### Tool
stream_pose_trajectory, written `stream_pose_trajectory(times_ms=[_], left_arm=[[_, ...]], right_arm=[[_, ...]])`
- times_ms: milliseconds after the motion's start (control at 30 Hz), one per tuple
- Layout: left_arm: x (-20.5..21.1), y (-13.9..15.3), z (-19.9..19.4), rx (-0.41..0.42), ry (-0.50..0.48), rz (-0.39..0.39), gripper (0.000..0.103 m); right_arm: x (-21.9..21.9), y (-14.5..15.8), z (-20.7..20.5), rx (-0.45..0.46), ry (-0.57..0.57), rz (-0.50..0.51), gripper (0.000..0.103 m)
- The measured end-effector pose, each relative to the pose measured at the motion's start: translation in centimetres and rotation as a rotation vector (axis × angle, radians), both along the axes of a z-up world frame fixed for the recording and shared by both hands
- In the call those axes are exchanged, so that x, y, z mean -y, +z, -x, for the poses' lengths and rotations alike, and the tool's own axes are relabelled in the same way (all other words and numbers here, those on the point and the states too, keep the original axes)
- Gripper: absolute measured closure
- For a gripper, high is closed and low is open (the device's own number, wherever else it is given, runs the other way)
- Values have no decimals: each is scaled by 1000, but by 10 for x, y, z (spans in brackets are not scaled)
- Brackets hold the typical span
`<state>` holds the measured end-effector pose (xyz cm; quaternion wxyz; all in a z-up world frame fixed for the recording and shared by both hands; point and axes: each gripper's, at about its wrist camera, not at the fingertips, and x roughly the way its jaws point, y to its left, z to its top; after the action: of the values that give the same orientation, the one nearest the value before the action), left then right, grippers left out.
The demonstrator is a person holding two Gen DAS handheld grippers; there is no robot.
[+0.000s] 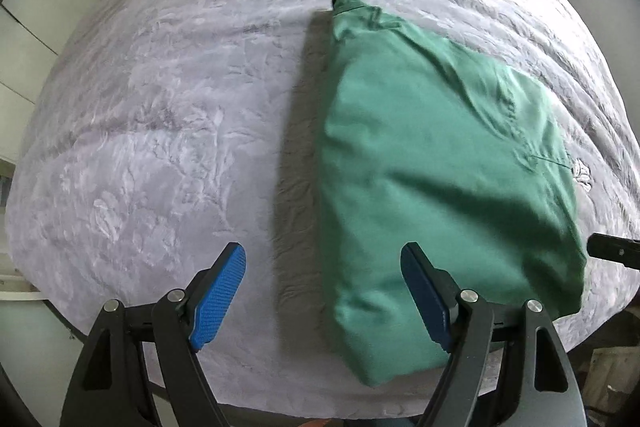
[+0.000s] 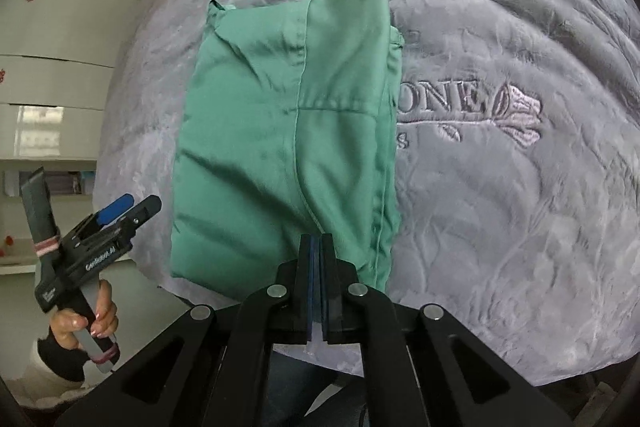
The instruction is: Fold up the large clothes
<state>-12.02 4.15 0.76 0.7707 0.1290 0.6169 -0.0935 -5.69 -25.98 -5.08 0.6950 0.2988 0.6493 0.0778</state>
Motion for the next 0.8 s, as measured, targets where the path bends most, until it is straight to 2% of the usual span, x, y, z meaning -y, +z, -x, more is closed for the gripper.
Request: stream_pose_trajectory(times_ms=[167,200,233,367,467,633,800], left_arm=[[13,7,1,3,21,-15,20],[15,8,1,6,31,-25,3],[17,9,1,12,42,-34,0],[21,12,1,22,56,-37,0],[22,9,0,12,27,-28,0],[20,-2,-9,-4,-56,-13,0],[13,-13,-15,-27,-151,-35,0]], right_arm=[[9,-9,-11,-28,21,-26,100],[13,-12,-11,-34,31,-30,100],[15,-14,-13,-39,38,-34,100],[13,-21,-22,-46,85,-31,100],[11,-23,-27,-58,87,-22,100],[6,-20,-30,-56,15,13,100],[-2,-15,-17,-59,-99,44,100]])
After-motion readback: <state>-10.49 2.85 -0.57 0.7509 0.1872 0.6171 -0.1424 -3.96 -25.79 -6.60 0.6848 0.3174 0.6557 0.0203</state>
